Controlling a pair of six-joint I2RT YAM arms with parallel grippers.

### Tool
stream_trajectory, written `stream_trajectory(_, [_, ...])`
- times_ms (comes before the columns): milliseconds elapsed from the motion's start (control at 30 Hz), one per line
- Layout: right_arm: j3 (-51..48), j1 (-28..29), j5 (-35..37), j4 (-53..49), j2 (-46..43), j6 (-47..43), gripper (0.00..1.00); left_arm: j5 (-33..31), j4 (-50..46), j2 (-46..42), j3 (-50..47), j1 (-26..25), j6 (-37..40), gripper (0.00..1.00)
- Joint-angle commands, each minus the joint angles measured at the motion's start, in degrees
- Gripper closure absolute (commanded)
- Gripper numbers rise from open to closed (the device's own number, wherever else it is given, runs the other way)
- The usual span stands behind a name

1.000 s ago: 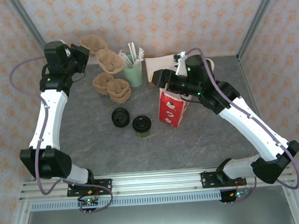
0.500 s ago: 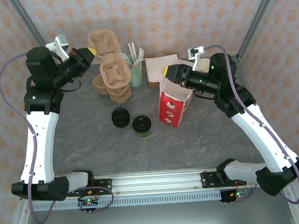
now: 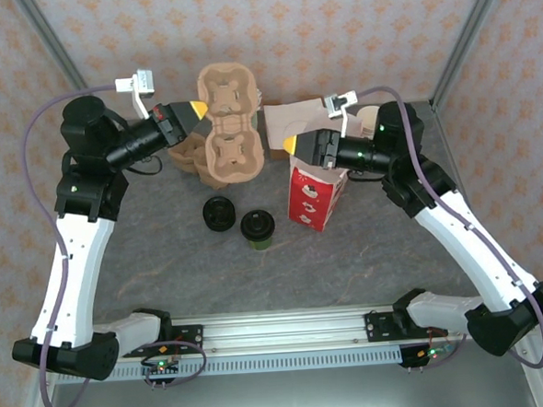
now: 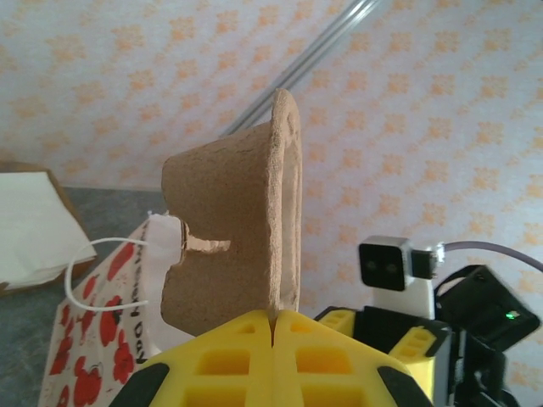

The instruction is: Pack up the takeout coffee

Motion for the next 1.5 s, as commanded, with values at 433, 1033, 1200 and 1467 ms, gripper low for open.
stream_trajectory(433, [-6.4,2.8,-4.0,11.5,-5.0,-5.1,0.50,1.2,12.2,2.4,-0.6,-6.3,-5.4,1.00])
stream_trajectory(1033, [-7.3,2.9,-1.5,9.5,-6.8,-7.3,0.51,2.3,13.1,2.8,0.3,-8.0,-5.6,1.00])
stream_trajectory(1200, [-6.8,3.1,-1.0,8.6,-6.6,-7.9,0.51,2.4,13.0,3.1,0.8,-8.9,-5.6,1.00])
stream_trajectory(1467, [-6.8,3.1,1.9,6.7,-6.9,-9.1,0.46,1.8,11.6,2.8,1.2,-9.5,-4.4,1.00])
